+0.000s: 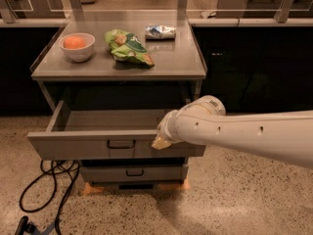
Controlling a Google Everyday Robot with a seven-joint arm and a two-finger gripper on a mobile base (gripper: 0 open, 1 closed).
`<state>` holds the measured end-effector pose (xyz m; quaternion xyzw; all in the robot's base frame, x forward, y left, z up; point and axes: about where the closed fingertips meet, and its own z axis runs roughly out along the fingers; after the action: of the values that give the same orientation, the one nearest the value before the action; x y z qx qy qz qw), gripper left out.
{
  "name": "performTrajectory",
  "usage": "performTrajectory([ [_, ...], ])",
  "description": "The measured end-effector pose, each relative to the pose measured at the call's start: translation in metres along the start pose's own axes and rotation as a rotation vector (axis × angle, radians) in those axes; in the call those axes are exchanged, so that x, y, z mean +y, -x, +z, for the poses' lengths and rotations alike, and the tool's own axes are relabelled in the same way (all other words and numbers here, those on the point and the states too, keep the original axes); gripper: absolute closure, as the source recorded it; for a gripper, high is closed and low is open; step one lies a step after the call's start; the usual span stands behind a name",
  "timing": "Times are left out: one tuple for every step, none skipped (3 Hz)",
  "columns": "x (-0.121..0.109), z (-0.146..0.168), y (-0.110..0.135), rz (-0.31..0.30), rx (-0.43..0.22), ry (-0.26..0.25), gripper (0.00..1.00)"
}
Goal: Open top drawer
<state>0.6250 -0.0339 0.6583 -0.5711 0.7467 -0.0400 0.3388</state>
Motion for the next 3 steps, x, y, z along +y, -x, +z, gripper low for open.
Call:
performTrajectory([
  [-0.0010,-0.0017,0.0024,-0.011,-0.004,-0.016,1.00],
  [0.0059,-0.0078,-0.0017,-0.007,-0.004,-0.023,1.00],
  [0.0068,-0.0087,-0.0015,-0.007,-0.004,-0.024,1.00],
])
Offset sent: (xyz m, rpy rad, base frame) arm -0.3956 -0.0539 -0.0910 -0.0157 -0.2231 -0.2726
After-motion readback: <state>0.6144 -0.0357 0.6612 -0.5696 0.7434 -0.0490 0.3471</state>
